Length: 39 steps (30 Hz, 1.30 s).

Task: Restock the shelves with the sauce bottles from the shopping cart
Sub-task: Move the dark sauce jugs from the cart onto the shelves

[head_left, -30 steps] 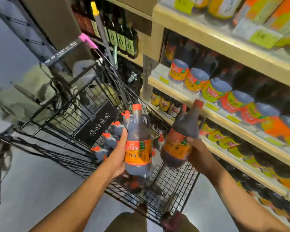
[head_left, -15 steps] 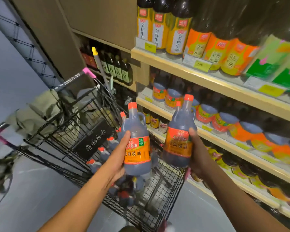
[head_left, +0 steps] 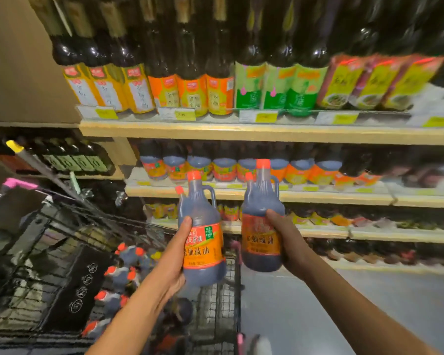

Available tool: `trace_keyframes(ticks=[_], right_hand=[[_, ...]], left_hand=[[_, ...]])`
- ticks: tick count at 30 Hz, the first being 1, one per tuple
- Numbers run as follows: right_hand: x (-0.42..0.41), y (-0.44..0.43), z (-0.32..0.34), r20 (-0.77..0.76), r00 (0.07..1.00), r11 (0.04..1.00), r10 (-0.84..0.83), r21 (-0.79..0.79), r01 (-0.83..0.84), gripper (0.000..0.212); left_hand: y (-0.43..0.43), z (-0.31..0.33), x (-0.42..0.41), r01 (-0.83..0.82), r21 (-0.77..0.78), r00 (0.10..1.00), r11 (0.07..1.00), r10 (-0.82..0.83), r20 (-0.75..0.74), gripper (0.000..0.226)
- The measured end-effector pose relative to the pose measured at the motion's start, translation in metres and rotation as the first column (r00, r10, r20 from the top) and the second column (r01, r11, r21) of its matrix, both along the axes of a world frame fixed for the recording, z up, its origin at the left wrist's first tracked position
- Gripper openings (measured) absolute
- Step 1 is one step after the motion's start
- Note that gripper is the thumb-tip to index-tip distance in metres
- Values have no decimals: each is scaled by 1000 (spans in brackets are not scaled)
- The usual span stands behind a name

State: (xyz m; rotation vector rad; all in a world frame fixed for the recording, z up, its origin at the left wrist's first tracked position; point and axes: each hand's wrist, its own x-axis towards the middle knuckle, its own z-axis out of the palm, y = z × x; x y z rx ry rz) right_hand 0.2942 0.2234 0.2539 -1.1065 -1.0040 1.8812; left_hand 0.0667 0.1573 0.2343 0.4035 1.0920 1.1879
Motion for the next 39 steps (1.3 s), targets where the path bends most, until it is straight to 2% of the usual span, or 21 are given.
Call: trace_keyframes(ticks=[3, 4, 7, 9, 13, 19, 22, 23, 25, 27, 30, 33, 36, 39], right_hand=[[25, -25, 3, 5, 989, 989, -148, -3, 148, 78], [34, -34, 4, 6, 981, 981, -193, -2, 193, 75], [65, -63, 9, 29, 951, 951, -308, 29, 307, 75], [88, -83, 12, 47, 921, 921, -386, 66, 383, 85], [138, -126, 14, 93, 829, 835, -551, 80, 545, 92], [222, -199, 12, 109, 621, 627, -776, 29, 779, 69], [264, -242, 13, 85, 530, 533, -844, 10, 846, 67], [277, -256, 14, 85, 508, 511, -857, 14, 860, 71], [304, -282, 14, 102, 458, 463, -883, 30, 886, 93], [330, -304, 12, 98, 410, 416, -907, 44, 908, 110], [366, -335, 10, 87, 353, 359, -932, 69, 931, 110], [397, -358, 10, 78, 312, 318, -947, 75, 945, 98], [426, -372, 13, 71, 268, 273, -961, 82, 958, 92], [456, -380, 13, 68, 233, 239, -970, 93, 967, 71]], left_hand=[[6, 5, 20, 118, 21, 993, 993, -118, 24, 56], [8, 5, 27, 152, 11, 988, 988, -152, 12, 56], [9, 8, 54, 309, -34, 948, 950, -311, -70, 71], [6, 17, 77, 411, -24, 904, 911, -411, -118, 77], [0, 29, 134, 622, 40, 773, 782, -604, -196, 113], [-23, 32, 239, 759, 29, 643, 651, -740, -198, 117], [-42, 33, 295, 792, 11, 601, 610, -776, -190, 117], [-49, 33, 314, 806, 6, 583, 592, -791, -185, 116], [-64, 35, 350, 832, -13, 545, 555, -821, -174, 110], [-78, 35, 386, 853, -42, 506, 521, -843, -183, 114], [-98, 33, 435, 873, -55, 465, 485, -861, -208, 124], [-117, 37, 479, 903, -34, 414, 429, -886, -208, 116], [-130, 43, 519, 932, -22, 350, 362, -913, -211, 77], [-133, 42, 557, 953, -27, 290, 302, -935, -204, 62]])
